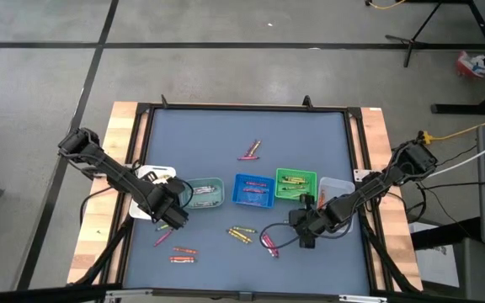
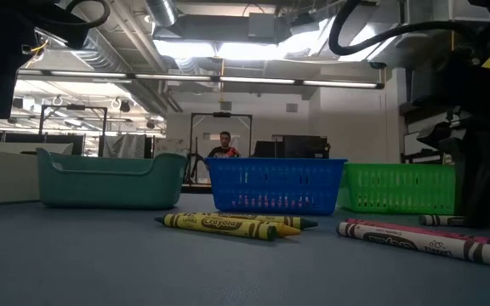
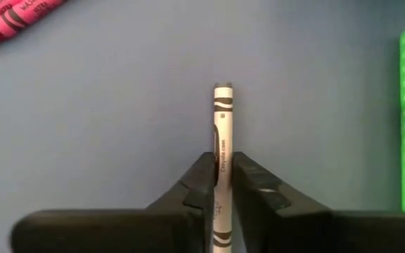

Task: Sort crayons
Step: Put the gray crayon into the light green bin

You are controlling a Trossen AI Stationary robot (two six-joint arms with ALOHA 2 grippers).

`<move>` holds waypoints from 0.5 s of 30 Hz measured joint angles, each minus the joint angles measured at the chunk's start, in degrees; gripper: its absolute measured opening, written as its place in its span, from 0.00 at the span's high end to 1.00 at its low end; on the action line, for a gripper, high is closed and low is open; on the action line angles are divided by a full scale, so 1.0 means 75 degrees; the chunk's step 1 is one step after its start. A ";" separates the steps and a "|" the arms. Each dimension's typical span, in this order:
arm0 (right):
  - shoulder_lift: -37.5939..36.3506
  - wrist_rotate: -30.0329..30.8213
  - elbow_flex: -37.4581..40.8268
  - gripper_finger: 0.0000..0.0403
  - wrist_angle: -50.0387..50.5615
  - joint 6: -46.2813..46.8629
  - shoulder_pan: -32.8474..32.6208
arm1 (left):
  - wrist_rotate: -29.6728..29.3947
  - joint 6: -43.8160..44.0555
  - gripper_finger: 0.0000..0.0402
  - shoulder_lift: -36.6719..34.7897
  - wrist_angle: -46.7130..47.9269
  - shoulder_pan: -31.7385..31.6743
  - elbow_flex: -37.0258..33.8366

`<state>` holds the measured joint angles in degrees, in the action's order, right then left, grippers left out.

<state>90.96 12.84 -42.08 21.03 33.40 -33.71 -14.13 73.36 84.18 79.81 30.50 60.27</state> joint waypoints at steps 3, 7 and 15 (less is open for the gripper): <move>0.0000 0.0003 -0.0001 0.93 0.0005 -0.0002 0.0000 | 0.0000 -0.0003 0.77 0.0000 0.0000 0.0000 0.0000; -0.0006 0.0003 -0.0001 0.96 0.0007 -0.0002 0.0000 | -0.0029 -0.0003 0.77 0.0000 0.0000 0.0000 0.0000; 0.0000 -0.0093 0.0011 0.95 -0.0266 -0.0015 0.0000 | -0.0032 -0.0003 0.77 0.0000 -0.0003 0.0002 0.0000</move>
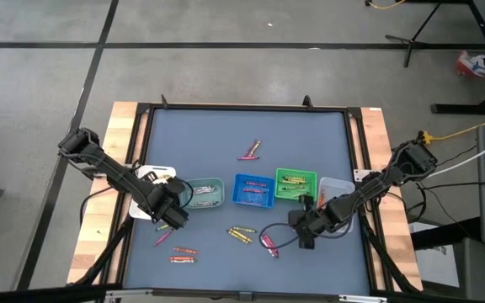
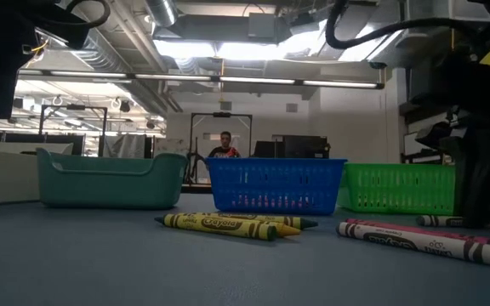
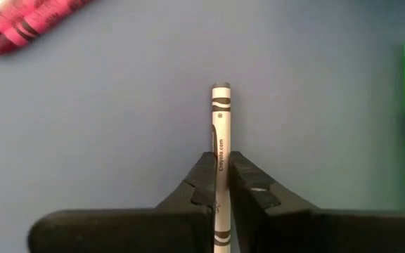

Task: Sort crayons
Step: Put the gray crayon into the light green bin

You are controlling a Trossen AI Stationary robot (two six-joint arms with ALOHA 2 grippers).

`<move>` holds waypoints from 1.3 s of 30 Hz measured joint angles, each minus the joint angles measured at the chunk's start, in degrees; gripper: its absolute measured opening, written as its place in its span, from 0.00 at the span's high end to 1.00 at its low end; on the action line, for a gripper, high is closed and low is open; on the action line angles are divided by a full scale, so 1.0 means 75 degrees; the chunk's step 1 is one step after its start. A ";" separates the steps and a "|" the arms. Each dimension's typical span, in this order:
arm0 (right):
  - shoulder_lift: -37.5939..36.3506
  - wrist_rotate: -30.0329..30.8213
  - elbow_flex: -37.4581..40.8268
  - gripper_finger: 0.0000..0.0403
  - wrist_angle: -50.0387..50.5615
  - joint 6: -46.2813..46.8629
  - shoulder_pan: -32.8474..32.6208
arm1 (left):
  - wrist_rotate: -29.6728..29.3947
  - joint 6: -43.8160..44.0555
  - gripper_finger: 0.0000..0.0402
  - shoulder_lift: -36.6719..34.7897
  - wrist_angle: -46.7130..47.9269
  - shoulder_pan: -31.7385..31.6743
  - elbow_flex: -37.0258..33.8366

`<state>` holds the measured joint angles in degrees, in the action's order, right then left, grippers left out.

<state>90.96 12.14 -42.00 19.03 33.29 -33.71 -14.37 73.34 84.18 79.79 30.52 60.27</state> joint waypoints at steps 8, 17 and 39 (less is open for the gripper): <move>0.0009 -0.0423 0.0000 0.95 -0.1169 -0.0098 -0.0003 | -0.0012 0.0000 0.77 0.0003 -0.0003 0.0001 0.0000; 0.0009 0.0032 -0.0003 0.95 -0.2709 -0.0951 -0.0002 | -0.0216 0.0000 0.77 0.0003 -0.0170 0.0000 -0.0003; 0.0009 -0.0335 -0.0003 0.95 -0.7564 -0.3463 0.2509 | -0.0613 0.0000 0.77 0.0003 -0.0603 -0.0002 -0.0003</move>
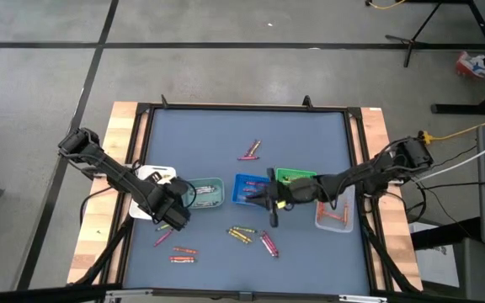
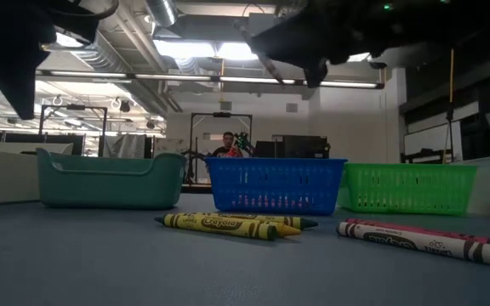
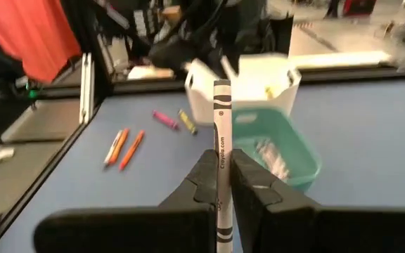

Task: Sort crayons
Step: Put the gray crayon into the light green bin

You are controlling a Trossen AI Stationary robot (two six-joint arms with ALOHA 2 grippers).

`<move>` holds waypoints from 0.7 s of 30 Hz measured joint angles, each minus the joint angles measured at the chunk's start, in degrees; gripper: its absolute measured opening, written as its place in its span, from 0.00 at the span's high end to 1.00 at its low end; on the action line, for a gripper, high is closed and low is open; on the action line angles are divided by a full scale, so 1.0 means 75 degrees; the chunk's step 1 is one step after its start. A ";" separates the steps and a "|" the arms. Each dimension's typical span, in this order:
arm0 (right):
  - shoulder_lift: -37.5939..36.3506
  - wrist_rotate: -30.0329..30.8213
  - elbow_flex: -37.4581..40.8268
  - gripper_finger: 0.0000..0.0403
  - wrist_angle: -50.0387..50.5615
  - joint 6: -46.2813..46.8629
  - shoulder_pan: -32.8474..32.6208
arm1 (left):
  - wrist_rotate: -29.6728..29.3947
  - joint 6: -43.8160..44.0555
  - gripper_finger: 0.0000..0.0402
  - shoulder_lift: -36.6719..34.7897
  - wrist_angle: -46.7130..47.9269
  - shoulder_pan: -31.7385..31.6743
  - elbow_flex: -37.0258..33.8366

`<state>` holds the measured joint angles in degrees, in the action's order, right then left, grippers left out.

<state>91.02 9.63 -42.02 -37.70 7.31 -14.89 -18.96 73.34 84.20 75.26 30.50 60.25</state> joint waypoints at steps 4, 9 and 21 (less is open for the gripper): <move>0.0068 -0.0206 -0.0128 0.95 -0.0217 -0.0044 0.0329 | -0.0203 -0.0002 0.77 0.0000 -0.0002 0.0000 0.0000; 0.0725 -0.0423 -0.0866 0.95 -0.0222 -0.0454 0.0544 | -0.0206 0.0000 0.77 0.0000 -0.0042 0.0000 0.0000; 0.3136 -0.0617 -0.3412 0.95 0.0295 -0.1426 0.0711 | 0.0669 -0.0055 0.77 0.0006 -0.0101 -0.0050 0.0337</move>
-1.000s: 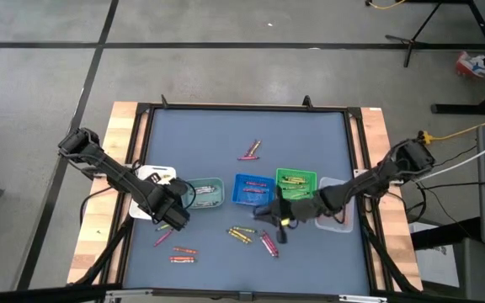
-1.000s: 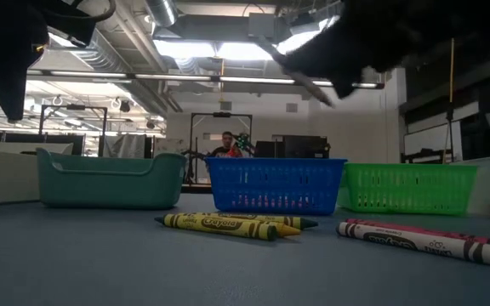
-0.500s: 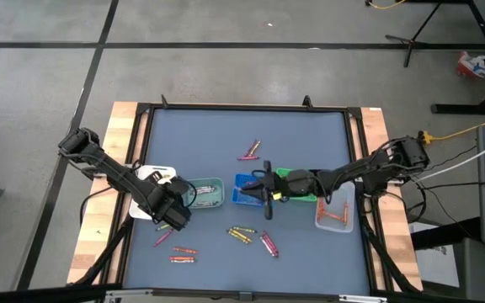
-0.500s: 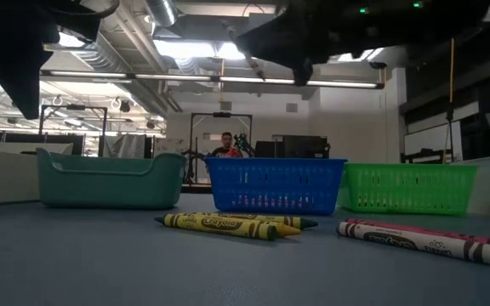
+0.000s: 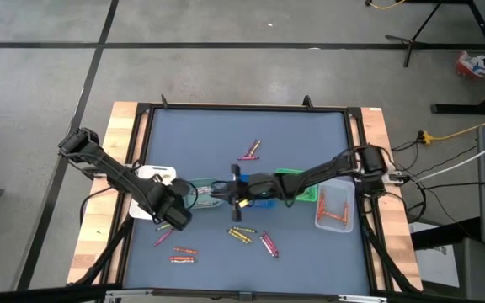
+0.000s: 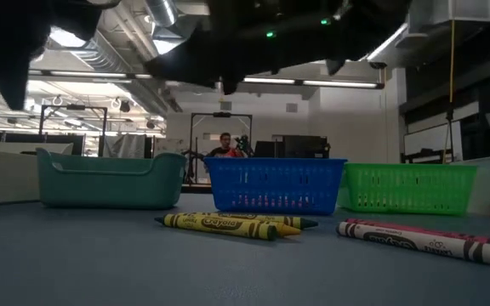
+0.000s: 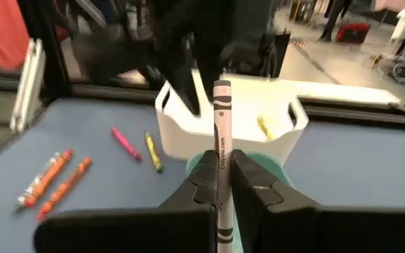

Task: Sort crayons
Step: Put the gray crayon into the light green bin, then put the red crayon into the blue bin

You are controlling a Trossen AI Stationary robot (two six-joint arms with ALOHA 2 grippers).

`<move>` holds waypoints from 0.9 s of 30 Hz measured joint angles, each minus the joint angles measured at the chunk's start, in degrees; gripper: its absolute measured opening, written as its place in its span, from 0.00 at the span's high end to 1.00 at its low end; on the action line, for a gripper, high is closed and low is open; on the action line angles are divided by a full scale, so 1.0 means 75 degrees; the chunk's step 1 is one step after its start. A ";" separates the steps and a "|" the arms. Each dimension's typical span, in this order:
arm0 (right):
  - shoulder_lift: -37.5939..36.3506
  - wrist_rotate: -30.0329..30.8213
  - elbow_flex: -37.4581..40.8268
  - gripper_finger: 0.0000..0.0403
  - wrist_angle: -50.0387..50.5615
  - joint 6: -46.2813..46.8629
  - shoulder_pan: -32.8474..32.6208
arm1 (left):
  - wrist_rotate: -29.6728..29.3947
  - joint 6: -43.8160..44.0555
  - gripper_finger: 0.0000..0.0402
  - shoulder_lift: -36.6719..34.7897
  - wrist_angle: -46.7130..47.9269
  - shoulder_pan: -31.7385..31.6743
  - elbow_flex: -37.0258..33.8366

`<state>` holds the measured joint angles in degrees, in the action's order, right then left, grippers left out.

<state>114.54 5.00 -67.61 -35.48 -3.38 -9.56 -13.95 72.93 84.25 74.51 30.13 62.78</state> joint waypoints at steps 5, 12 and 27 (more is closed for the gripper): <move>0.0549 0.0055 -0.0699 0.95 0.0441 -0.0049 -0.0003 | 0.1085 0.0006 0.77 -0.0003 -0.0004 0.0009 0.0458; 0.0727 0.0268 -0.0922 0.88 0.0597 -0.0419 0.0003 | 0.1163 0.0091 0.77 -0.0003 -0.0002 0.0294 0.1600; 0.0729 0.0398 -0.0919 0.71 0.0749 -0.0402 0.0195 | 0.1020 0.3685 0.77 -0.0009 -0.1932 0.2589 0.1601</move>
<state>120.01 7.99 -74.50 -29.87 -6.39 -8.10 -6.29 100.56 84.18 60.02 49.55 74.79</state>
